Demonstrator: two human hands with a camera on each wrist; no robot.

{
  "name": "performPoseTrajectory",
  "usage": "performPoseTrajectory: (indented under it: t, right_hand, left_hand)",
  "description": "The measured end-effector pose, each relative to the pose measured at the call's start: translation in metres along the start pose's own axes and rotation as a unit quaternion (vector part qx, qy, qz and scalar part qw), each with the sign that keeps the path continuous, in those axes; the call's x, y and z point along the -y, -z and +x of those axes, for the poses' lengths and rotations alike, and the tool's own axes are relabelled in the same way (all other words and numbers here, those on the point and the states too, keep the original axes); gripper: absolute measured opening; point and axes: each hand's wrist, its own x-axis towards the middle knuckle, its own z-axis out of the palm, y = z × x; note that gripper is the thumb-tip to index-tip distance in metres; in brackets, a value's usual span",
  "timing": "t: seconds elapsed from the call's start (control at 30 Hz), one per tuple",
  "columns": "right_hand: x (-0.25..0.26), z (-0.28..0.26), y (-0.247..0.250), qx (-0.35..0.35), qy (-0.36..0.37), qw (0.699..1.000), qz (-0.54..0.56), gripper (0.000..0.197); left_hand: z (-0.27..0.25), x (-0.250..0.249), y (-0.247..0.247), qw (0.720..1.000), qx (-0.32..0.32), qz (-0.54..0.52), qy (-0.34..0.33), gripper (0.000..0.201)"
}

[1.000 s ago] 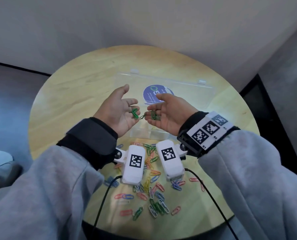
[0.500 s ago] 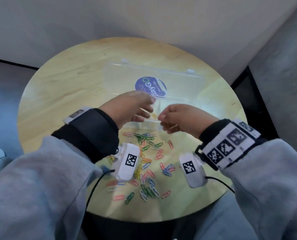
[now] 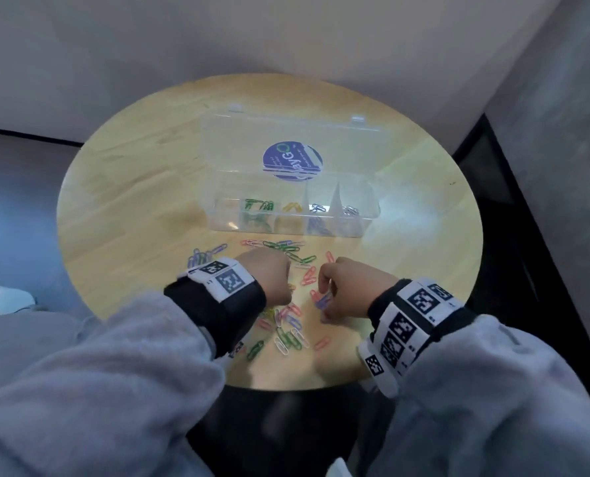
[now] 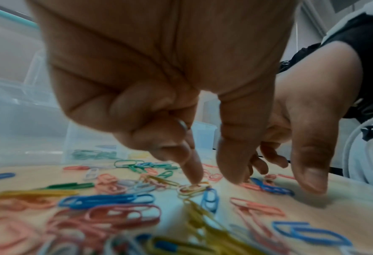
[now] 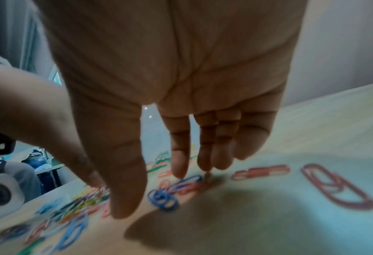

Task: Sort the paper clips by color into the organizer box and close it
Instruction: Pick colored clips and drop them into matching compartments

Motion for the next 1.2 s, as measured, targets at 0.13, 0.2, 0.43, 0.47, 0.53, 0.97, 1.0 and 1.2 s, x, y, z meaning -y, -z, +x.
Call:
performPoseTrajectory:
  t: [0.13,0.2,0.43,0.47,0.53,0.97,1.0,1.2]
  right_hand:
    - [-0.001,0.004,0.000,-0.010,0.021,1.000,-0.015,0.017]
    - [-0.003,0.007,0.001,-0.007,0.030,0.999,-0.018,0.014]
    - [-0.005,0.010,0.001,0.019,0.027,0.999,0.000,0.014]
    - [-0.005,0.010,0.001,0.018,0.029,0.999,0.001,0.012]
    - [-0.005,0.010,0.001,0.014,0.033,0.999,0.004,0.008]
    - [-0.029,0.014,0.021,0.028,0.027,0.916,0.399,0.019]
    - [-0.030,0.014,0.021,0.032,0.021,0.898,0.439,0.021]
    - [-0.028,0.011,0.026,0.047,-0.036,0.795,0.603,0.027]
  left_hand:
    - [0.006,-0.005,-0.008,1.000,-0.006,0.008,0.011,0.019]
    - [0.010,-0.007,-0.010,1.000,-0.010,0.012,0.014,0.017]
    - [0.018,-0.007,-0.011,1.000,0.011,0.007,0.009,0.016]
    - [0.018,-0.006,-0.010,1.000,0.014,0.003,0.011,0.017]
    - [0.016,-0.005,-0.009,1.000,0.022,-0.001,0.015,0.017]
    - [0.000,0.010,0.020,0.891,0.062,-0.449,-0.005,0.023]
    - [-0.001,0.010,0.023,0.874,0.062,-0.482,0.004,0.024]
    - [-0.006,0.004,0.020,0.935,0.069,-0.348,0.015,0.017]
